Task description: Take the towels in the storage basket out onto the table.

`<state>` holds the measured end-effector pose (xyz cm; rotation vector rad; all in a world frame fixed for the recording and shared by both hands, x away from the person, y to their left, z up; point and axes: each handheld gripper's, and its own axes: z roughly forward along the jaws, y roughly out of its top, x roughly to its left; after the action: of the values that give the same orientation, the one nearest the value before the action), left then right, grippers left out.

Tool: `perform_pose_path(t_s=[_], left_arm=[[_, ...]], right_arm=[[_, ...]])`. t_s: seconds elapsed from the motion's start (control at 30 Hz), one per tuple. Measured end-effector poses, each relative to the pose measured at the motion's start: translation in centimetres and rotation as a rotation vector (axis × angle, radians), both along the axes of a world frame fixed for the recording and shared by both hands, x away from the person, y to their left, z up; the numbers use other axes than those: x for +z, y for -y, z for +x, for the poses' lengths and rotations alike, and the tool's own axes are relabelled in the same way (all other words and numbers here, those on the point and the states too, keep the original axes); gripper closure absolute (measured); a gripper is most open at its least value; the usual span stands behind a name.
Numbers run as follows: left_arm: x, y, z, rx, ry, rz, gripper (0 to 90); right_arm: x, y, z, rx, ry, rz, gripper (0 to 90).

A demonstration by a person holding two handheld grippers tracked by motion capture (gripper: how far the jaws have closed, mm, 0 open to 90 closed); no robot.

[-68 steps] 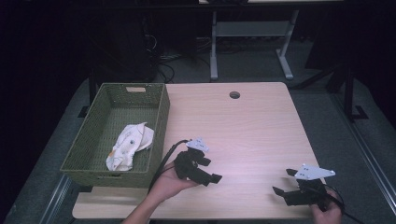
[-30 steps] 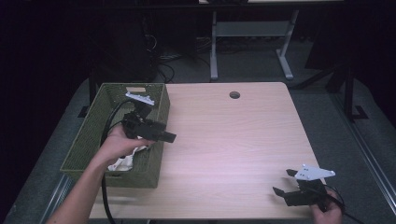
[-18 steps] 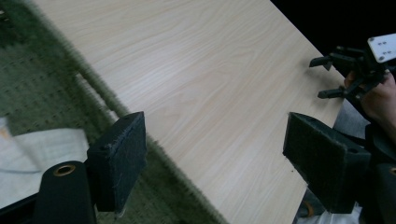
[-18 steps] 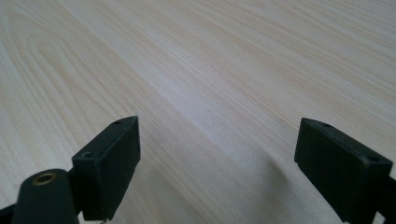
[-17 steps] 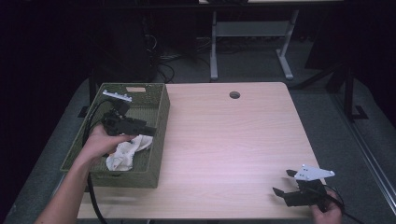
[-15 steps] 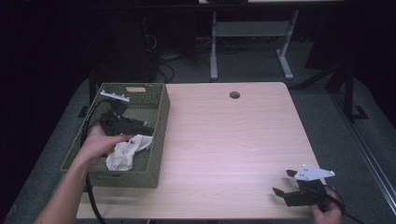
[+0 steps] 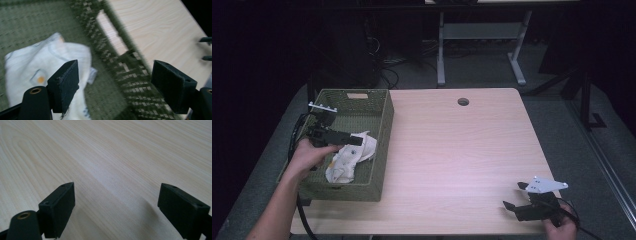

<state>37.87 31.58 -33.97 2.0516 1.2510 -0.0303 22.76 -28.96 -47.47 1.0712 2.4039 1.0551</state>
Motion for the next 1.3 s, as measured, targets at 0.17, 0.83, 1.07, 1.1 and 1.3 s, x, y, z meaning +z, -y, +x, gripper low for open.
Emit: perform_pose_path(t_s=[0.17,0.83,1.07,1.1,1.3], left_arm=[[-1.3,-1.4,0.3,0.053,-0.040,0.044,22.8],[-6.1,-1.7,1.5,0.120,-0.249,0.371,41.0],[-6.9,-0.4,1.8,0.084,-0.260,0.470,47.1],[-7.0,-0.2,1.8,0.076,-0.260,0.482,48.2],[-7.5,0.2,2.0,0.089,-0.286,0.481,60.9]], right_arm=[[0.0,0.0,0.0,0.002,-0.001,-0.002,14.0],[-0.1,-0.1,0.0,0.000,-0.006,-0.005,14.0],[-0.1,-0.1,0.0,0.004,-0.002,-0.001,14.0],[-0.1,-0.1,0.0,0.006,-0.002,-0.004,14.0],[-0.1,-0.2,-0.1,0.005,-0.003,-0.008,14.0]])
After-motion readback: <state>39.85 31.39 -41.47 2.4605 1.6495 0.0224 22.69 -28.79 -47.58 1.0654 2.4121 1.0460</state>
